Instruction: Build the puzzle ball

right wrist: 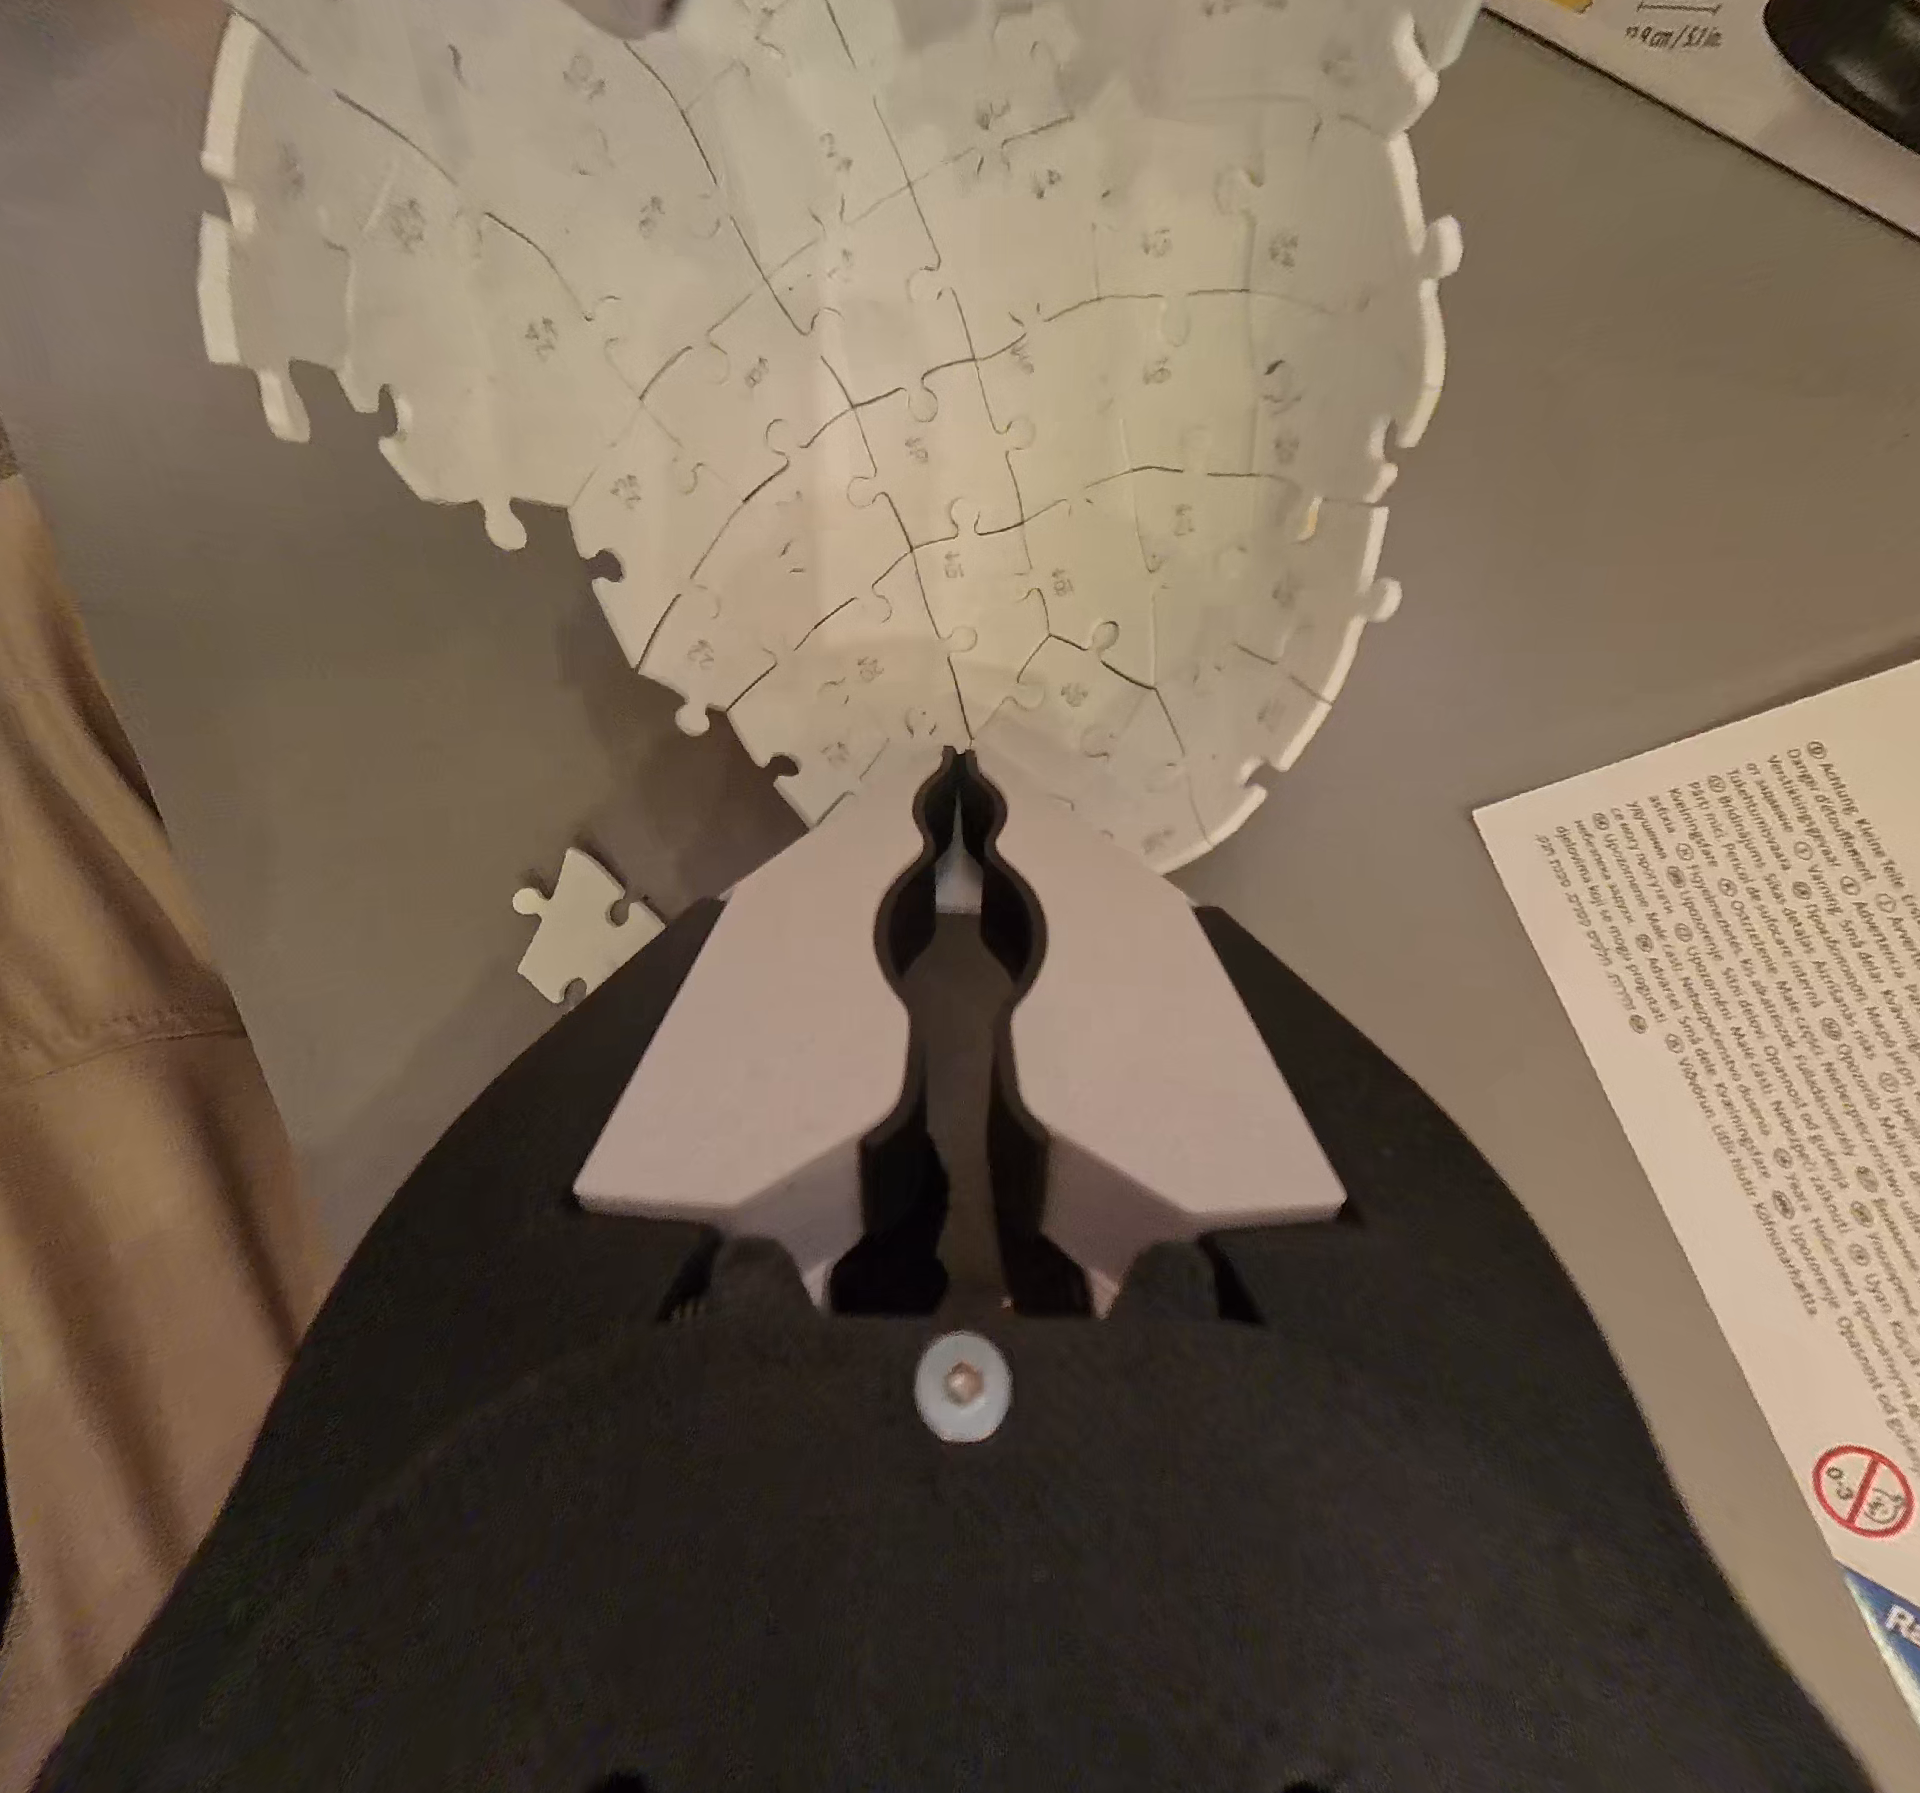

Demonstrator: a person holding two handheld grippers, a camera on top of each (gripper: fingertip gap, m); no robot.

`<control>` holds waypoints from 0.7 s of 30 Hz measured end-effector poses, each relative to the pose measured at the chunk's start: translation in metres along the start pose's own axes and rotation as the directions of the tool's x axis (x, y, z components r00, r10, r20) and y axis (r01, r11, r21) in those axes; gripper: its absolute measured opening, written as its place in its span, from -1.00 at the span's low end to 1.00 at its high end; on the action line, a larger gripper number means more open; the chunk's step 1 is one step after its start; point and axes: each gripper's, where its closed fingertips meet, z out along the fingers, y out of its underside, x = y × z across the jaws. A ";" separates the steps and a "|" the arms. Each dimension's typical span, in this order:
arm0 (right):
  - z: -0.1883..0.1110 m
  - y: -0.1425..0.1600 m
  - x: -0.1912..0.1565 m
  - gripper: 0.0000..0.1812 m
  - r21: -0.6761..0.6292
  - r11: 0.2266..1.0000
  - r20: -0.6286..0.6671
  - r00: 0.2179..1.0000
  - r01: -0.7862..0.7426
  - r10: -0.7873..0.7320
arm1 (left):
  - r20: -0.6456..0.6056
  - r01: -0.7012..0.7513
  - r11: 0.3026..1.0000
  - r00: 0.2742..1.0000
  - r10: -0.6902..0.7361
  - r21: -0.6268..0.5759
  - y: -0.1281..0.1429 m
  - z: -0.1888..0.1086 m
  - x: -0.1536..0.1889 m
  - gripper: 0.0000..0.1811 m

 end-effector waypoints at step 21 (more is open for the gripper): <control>-0.056 -0.018 0.027 -0.89 0.143 0.985 -0.075 0.991 -0.100 0.112 | 0.073 -0.033 0.999 0.997 0.033 -0.009 0.004 0.002 -0.009 -0.51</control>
